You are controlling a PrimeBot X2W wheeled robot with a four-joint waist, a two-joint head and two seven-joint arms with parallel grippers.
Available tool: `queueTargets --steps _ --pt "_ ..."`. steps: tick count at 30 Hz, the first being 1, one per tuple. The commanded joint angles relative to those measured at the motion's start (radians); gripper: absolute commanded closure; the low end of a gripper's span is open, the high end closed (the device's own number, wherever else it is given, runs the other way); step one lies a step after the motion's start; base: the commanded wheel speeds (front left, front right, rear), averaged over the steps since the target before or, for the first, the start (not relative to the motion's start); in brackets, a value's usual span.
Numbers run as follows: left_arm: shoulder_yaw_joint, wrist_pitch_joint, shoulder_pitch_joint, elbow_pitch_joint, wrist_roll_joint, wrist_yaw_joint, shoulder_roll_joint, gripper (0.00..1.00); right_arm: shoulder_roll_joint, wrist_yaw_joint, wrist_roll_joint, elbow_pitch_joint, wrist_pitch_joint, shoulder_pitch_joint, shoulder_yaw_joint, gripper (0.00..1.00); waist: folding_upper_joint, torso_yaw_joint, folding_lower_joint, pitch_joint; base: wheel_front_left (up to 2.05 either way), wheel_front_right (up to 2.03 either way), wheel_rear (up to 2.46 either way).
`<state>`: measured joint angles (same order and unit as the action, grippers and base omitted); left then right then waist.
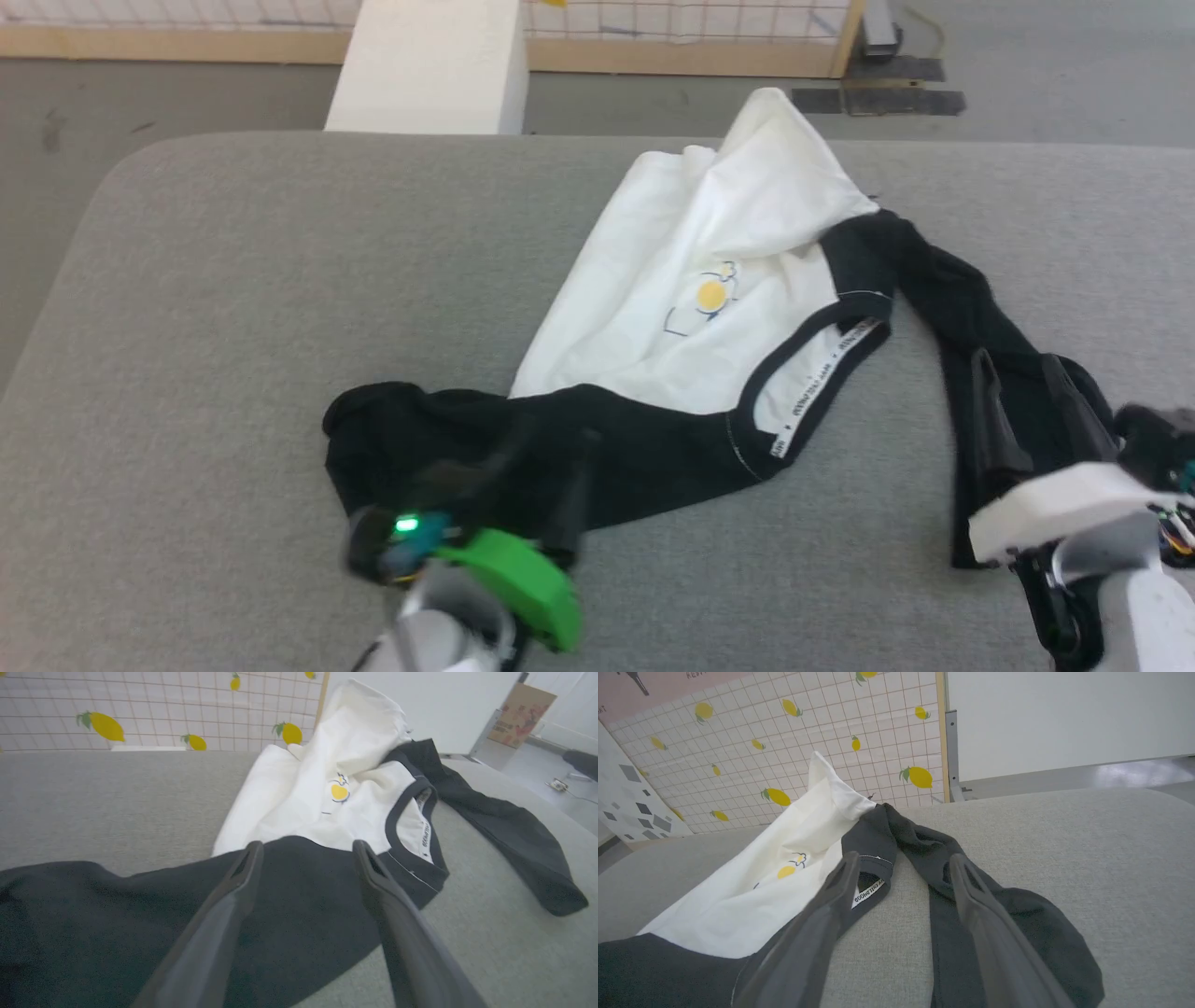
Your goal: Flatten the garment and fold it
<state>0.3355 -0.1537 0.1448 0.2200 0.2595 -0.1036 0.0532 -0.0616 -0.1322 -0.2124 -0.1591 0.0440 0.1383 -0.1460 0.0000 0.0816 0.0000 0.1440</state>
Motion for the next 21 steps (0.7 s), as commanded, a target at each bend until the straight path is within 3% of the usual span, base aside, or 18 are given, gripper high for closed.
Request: queueTargets --steps 1,8,11,18,21 --pt "0.035 0.029 0.032 0.018 -0.019 -0.011 0.005 0.0 0.006 0.002 -0.008 0.029 -0.005 -0.019 -0.003 0.0 0.0 -0.032 0.0 -0.011 0.0 0.0 0.0" --pt "0.214 0.31 0.136 0.164 0.007 -0.026 0.047 0.0 0.011 0.002 -0.041 0.117 -0.03 -0.053 0.025 0.0 0.0 -0.106 0.0 0.003 0.0 0.0 0.0" --pt "0.23 0.424 0.164 0.185 0.018 -0.026 0.077 0.0 0.011 0.002 -0.058 0.129 -0.027 -0.053 0.041 0.0 0.0 -0.131 0.0 0.011 0.0 0.0 0.0" --pt "0.229 0.632 0.167 0.158 -0.014 0.044 0.147 0.0 0.011 0.002 -0.08 0.127 -0.016 -0.064 0.05 0.0 0.0 -0.155 0.0 0.027 0.0 0.0 0.0" --pt "0.226 0.695 0.149 0.142 0.0 0.049 0.165 0.01 0.011 0.002 -0.086 0.123 -0.013 -0.063 0.049 0.0 0.0 -0.156 0.0 0.031 0.0 0.0 0.0"
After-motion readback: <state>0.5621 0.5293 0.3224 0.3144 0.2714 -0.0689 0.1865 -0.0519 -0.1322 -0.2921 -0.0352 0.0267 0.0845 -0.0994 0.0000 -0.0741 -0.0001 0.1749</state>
